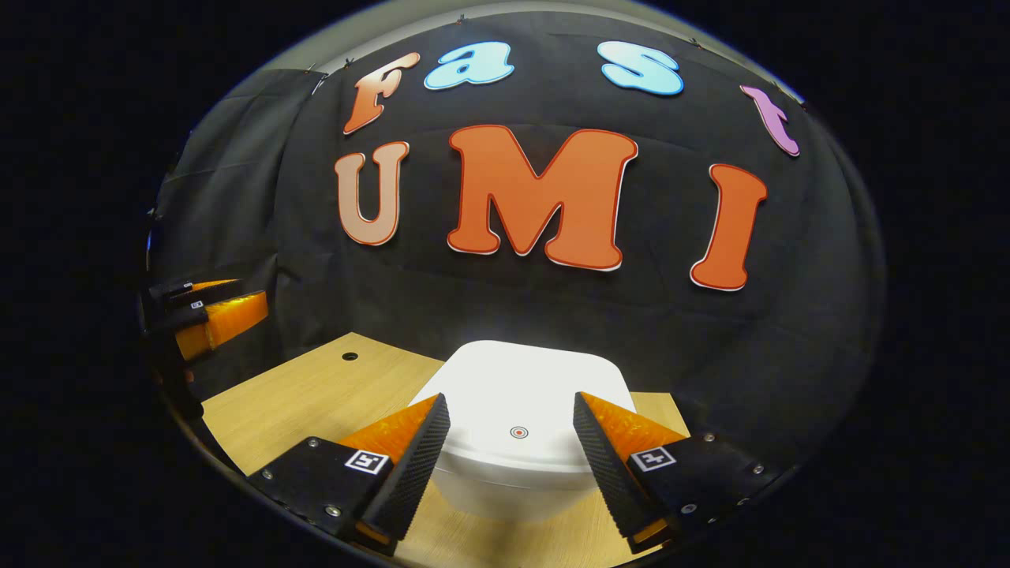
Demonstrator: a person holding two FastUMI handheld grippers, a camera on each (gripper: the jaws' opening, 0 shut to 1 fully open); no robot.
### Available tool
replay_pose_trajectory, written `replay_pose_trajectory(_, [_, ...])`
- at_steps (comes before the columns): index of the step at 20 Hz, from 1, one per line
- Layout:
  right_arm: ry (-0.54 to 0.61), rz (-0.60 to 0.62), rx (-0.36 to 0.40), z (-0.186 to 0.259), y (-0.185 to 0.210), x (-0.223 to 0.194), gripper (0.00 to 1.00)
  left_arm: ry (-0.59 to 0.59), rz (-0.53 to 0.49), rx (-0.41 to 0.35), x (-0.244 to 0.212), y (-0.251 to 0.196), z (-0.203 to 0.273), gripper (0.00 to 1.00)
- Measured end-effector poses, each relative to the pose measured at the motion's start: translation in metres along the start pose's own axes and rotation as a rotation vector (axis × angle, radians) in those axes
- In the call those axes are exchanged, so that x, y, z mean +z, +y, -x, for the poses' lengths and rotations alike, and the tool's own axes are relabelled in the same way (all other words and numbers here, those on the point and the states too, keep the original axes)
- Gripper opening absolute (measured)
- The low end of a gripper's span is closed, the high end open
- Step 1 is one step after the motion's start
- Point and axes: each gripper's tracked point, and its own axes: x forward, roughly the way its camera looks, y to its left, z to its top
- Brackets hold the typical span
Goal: Press the lid of the desktop garbage bin to open it, pick up the crumpled paper on the desktop and throw it into the bin, then pick up the pop can on the desktop and drop it into the bin, and finally close the garbage bin lid.
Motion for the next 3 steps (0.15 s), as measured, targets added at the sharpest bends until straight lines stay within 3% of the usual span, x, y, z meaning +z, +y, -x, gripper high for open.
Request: replay_pose_trajectory(3, [-0.024,0.018,0.009,0.0026,-0.0003,0.0031,0.98,-0.006,-0.008,-0.003,0.0044,-0.0055,0.0001,0.97])
